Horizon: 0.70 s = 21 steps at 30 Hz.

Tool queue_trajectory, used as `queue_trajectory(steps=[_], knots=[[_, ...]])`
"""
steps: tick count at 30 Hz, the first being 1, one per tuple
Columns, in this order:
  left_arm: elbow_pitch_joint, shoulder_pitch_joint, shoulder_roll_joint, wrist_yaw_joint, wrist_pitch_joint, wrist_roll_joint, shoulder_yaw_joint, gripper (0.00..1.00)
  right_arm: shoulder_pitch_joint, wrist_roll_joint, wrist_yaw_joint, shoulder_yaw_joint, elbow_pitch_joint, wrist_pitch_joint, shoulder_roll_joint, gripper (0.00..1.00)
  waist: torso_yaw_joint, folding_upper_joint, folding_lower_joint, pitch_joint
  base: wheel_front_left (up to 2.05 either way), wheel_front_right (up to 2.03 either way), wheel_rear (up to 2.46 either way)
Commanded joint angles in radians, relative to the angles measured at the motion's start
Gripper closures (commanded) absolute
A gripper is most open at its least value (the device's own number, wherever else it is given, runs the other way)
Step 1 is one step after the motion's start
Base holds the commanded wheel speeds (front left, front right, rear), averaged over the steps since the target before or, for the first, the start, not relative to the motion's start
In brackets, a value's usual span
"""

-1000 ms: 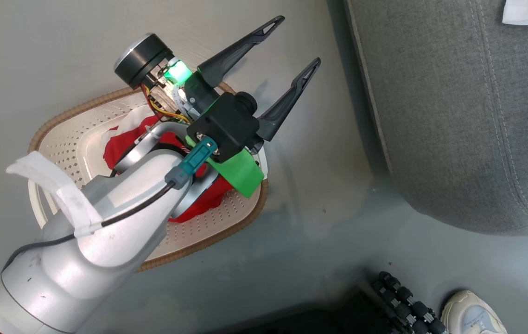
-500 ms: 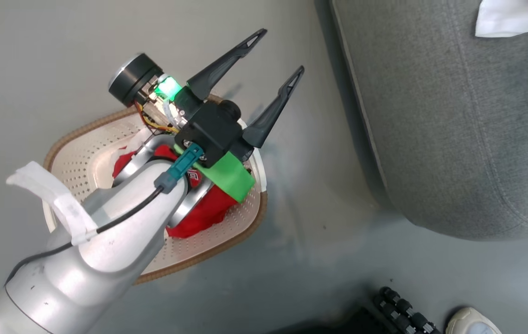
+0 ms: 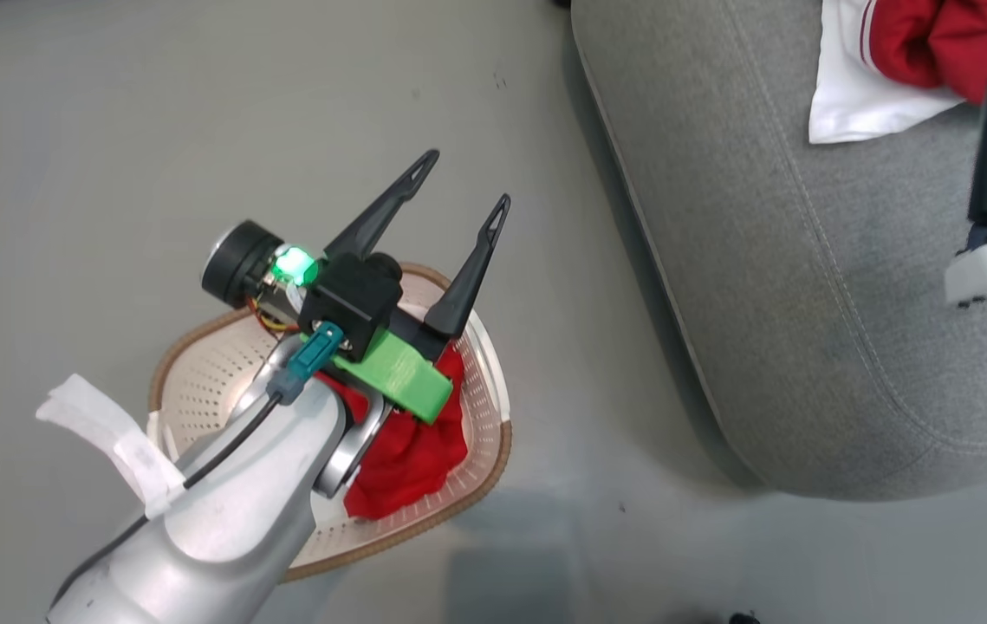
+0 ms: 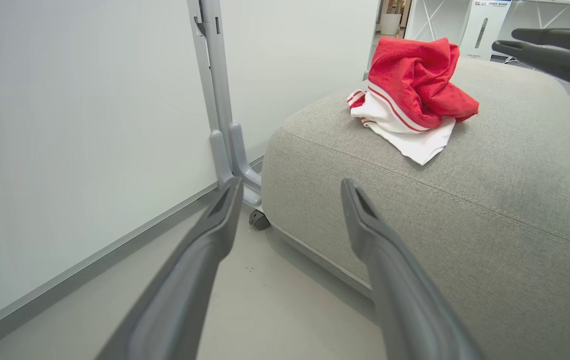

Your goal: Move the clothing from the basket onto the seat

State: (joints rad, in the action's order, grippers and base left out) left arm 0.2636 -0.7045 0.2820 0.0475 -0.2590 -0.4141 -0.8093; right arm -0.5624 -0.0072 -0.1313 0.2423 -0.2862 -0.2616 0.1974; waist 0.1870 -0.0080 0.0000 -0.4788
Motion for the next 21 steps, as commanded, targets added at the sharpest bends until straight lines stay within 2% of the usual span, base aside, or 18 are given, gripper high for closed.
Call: queue_trajectory(steps=[1, 11, 21], knots=[[0.007, 0.033, -0.005, 0.005, -0.006, -0.004, 0.009, 0.0, 0.04, 0.008, 0.001, -0.012, 0.017, -0.003, -0.007, 0.0, -0.059, 0.008, 0.0, 0.115, 0.0, 0.0, 0.0], [-0.004, 0.188, -0.009, 0.023, -0.007, -0.01, 0.134, 0.0, 0.167, 0.018, 0.001, -0.162, 0.084, -0.003, -0.065, 0.0, -0.162, 0.008, 0.0, 0.235, 0.0, 0.0, 0.0], [-0.027, 0.354, -0.017, 0.027, -0.005, 0.016, 0.337, 0.0, 0.259, 0.046, 0.001, -0.231, 0.074, -0.003, -0.103, 0.0, -0.253, 0.008, 0.0, 0.334, 0.0, 0.0, 0.0]])
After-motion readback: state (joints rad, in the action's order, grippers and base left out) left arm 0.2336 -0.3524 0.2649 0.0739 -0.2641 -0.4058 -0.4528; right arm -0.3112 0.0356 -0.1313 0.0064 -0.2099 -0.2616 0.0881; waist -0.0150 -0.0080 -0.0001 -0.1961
